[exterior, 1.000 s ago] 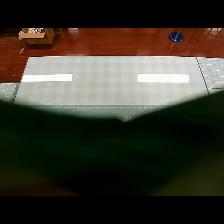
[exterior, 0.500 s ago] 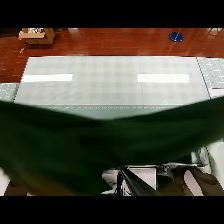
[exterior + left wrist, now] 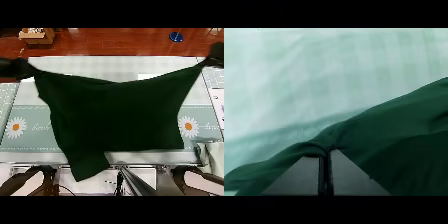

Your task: Fold the shirts.

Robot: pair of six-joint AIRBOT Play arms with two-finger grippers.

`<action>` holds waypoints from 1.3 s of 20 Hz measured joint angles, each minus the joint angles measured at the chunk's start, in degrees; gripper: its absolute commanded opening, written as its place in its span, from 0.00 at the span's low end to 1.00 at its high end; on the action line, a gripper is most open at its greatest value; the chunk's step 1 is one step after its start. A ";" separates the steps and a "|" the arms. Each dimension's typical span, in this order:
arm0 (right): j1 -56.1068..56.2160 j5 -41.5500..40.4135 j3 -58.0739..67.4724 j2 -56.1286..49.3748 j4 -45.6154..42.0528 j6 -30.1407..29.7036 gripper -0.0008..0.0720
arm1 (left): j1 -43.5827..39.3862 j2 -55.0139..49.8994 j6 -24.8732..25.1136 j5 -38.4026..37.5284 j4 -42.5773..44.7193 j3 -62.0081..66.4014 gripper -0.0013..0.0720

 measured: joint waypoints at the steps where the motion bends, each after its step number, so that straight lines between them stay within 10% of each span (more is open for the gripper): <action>1: 0.76 -3.04 -0.13 -3.10 0.35 -0.02 0.04 | -0.81 -3.17 0.63 2.47 -0.66 0.26 0.04; 13: 5.09 -39.43 -0.28 -20.39 0.24 0.07 0.04 | -8.13 -27.58 2.69 33.75 -2.43 4.31 0.04; 26: 3.34 -36.30 -0.35 -22.34 -4.48 2.14 0.04 | -8.33 -30.14 3.15 33.70 0.24 6.75 0.04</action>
